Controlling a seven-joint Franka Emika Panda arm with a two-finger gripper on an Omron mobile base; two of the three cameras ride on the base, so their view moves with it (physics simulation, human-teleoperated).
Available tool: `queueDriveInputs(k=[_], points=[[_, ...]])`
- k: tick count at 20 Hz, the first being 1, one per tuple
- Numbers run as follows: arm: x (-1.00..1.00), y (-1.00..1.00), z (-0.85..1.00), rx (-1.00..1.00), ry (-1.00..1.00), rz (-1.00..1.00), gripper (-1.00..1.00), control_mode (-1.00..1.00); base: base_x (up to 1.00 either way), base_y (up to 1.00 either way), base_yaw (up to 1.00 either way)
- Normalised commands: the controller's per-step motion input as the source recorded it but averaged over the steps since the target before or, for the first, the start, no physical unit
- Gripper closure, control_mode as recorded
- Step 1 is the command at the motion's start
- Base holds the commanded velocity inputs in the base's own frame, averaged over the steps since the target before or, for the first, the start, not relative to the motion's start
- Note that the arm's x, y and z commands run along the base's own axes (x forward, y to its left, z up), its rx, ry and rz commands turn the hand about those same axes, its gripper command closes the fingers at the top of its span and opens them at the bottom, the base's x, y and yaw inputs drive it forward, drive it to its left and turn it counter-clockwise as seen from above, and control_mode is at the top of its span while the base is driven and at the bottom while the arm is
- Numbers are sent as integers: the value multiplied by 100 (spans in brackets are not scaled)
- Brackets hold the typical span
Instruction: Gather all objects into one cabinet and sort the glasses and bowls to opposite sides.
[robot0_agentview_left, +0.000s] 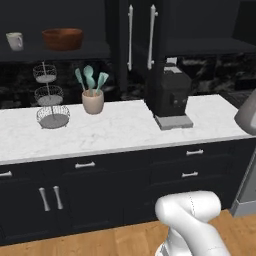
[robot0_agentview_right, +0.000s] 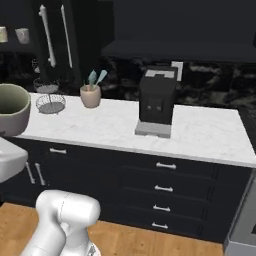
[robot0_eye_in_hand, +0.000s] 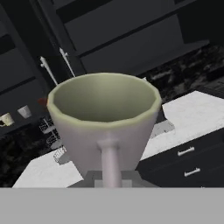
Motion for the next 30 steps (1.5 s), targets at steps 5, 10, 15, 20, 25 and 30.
queueDriveInputs(k=[5, 10, 15, 20, 25, 30], points=[[0, 0, 0, 0, 0, 0, 100, 100, 0, 91, 10], [0, 0, 0, 0, 0, 0, 100, 100, 0, 77, 11], [0, 0, 0, 0, 0, 0, 100, 100, 0, 69, 10], [0, 0, 0, 0, 0, 0, 100, 100, 0, 72, 9], [0, 0, 0, 0, 0, 0, 100, 100, 18, 64, 6], [0, 0, 0, 0, 0, 0, 100, 100, 31, 18, 0]])
